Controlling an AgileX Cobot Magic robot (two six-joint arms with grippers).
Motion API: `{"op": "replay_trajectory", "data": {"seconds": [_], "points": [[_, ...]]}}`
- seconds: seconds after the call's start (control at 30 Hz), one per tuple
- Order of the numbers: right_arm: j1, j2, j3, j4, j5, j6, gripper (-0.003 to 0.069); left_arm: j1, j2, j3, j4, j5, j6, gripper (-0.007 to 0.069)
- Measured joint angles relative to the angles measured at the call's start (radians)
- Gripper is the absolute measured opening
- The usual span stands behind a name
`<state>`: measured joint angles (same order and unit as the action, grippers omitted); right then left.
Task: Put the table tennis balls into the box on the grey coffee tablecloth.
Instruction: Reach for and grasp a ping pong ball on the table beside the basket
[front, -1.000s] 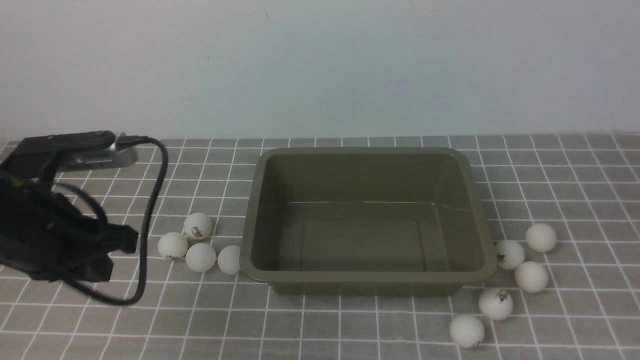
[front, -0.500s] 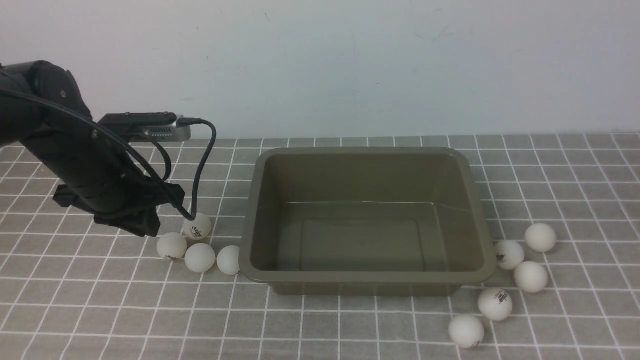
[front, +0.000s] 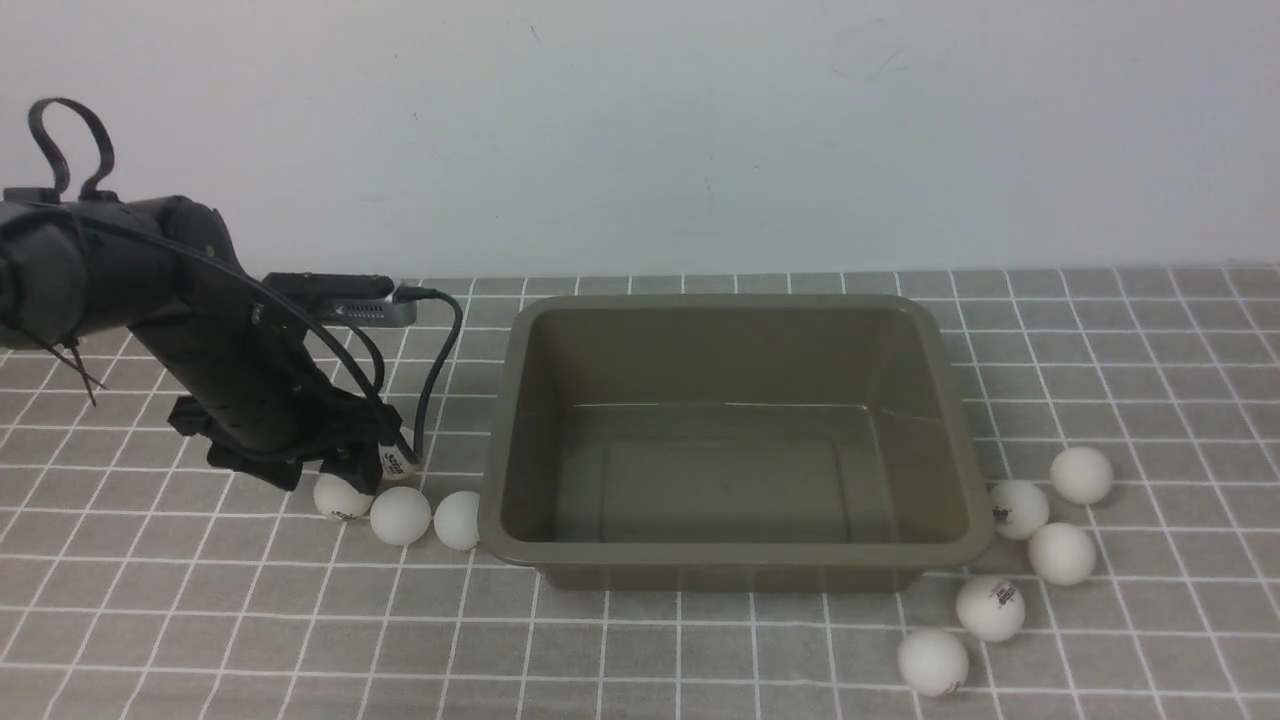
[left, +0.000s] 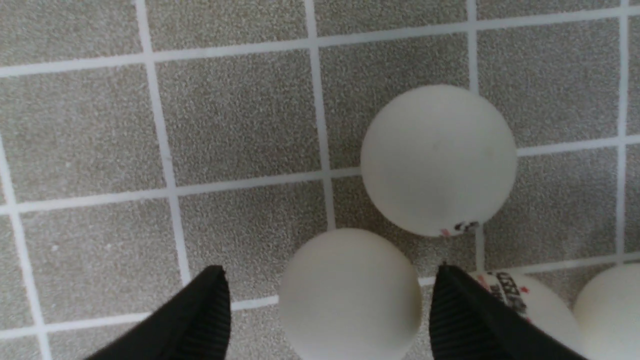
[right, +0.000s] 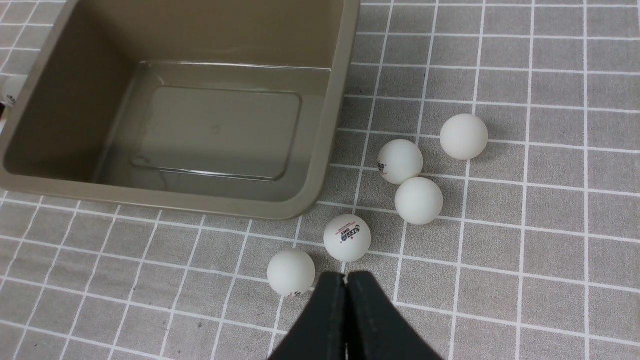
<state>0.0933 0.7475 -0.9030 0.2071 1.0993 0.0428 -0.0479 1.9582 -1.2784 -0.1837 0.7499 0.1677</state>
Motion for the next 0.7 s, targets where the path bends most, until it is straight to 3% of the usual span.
{"op": "replay_trajectory", "data": {"seconds": [0.13,0.23,0.3,0.43,0.53,0.6,0.7], "points": [[0.000,0.000,0.000,0.000,-0.001,0.000,-0.0010,0.000,0.027,0.000,0.000,0.000,0.000,0.0440],[0.000,0.000,0.000,-0.006,-0.002,0.000,-0.0010,0.000,0.032,-0.001,0.003,0.002,0.000,0.0347],[0.000,0.000,0.000,-0.031,-0.002,0.000,-0.0010,0.000,0.028,-0.007,0.024,0.018,-0.005,0.0353],[0.000,0.003,0.000,-0.133,0.000,0.047,-0.0010,0.000,0.006,-0.046,0.087,0.120,-0.025,0.0353],[0.001,0.055,0.000,-0.332,0.010,0.195,-0.0010,0.000,-0.057,-0.131,0.122,0.256,-0.038,0.0353],[0.001,0.116,0.000,-0.422,0.013,0.253,-0.0010,-0.003,-0.106,-0.179,0.090,0.302,-0.039,0.0353],[0.001,0.203,0.000,-0.447,0.004,0.278,-0.0010,-0.030,-0.163,-0.220,0.005,0.327,-0.013,0.0353]]}}
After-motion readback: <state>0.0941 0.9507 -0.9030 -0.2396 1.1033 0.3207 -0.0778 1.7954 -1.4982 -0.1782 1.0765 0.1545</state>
